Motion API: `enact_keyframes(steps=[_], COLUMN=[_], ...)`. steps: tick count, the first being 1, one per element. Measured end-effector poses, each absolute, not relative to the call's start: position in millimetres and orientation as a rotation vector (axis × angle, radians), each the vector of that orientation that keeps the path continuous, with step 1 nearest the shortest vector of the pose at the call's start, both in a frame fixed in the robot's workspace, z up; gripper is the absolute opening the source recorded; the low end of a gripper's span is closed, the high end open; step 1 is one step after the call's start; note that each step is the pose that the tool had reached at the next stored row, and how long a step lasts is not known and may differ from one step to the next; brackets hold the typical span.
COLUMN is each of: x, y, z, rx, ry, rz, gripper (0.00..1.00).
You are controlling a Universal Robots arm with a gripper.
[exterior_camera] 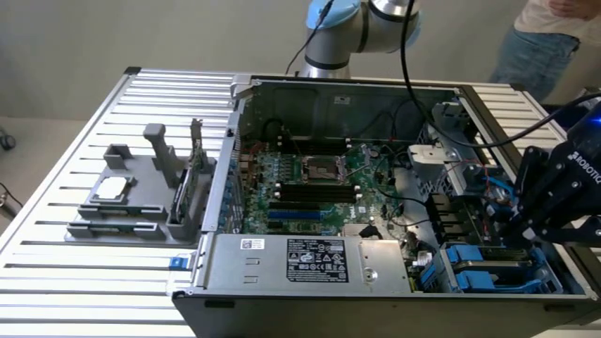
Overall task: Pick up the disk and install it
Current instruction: 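Insert the first disk wire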
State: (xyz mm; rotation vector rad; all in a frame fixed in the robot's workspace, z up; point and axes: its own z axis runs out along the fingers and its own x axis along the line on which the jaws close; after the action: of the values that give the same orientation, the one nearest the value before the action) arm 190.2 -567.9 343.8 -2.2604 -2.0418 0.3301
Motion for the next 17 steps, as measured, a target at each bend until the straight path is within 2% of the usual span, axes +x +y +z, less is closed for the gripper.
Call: enact_keyframes(steps=[7,17], x=[192.5,194.1], y=[-567.9,-566.5], z=[340.0,337.9], rx=[-2.252,-2.232], ry=[-2.034,-2.051], rz=[0.367,0.372], gripper=[0.16,0.16])
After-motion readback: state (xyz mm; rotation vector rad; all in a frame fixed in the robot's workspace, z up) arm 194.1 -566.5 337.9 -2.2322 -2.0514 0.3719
